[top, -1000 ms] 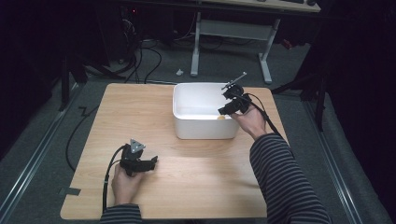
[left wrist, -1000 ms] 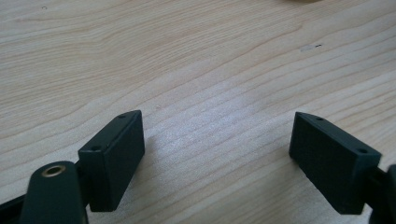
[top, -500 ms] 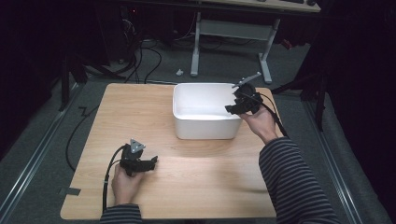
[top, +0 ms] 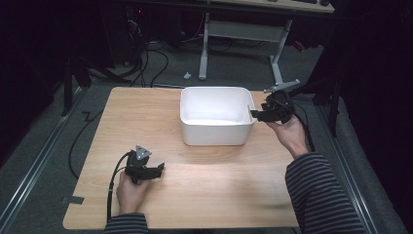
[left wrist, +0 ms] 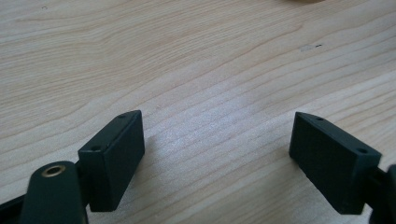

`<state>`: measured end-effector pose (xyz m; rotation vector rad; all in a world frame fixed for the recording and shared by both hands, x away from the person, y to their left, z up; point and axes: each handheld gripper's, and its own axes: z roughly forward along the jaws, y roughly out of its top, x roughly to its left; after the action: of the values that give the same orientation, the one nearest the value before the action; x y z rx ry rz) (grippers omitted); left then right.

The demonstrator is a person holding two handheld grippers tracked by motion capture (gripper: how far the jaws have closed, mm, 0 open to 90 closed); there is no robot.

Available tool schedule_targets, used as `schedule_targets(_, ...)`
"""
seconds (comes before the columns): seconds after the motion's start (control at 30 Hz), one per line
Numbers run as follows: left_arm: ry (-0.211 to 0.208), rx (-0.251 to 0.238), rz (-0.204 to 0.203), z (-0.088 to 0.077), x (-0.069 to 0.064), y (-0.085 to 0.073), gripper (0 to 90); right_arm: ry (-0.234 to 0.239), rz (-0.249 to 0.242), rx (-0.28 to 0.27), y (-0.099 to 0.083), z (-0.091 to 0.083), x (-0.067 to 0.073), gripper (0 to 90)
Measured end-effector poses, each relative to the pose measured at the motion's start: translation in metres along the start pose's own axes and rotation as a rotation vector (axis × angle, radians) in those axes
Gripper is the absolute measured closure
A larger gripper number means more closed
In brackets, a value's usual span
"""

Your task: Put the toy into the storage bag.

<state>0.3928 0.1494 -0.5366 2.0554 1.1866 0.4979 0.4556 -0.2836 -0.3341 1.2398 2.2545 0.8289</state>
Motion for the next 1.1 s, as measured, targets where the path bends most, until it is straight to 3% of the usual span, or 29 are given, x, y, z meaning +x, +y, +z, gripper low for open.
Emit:
schedule_targets(0.23,0.000,0.000,0.000,0.000,0.000,0.000,18.4,-0.003,0.019,-0.040,-0.015,-0.022,-0.006,47.0)
schedule_targets(0.67,0.000,0.000,0.000,0.000,0.000,0.000,18.4,-0.005,0.058,-0.089,-0.042,-0.047,-0.014,46.9)
schedule_targets(1.1,0.000,0.000,0.000,0.000,0.000,0.000,18.4,-0.001,0.086,-0.135,-0.071,-0.067,-0.012,46.6)
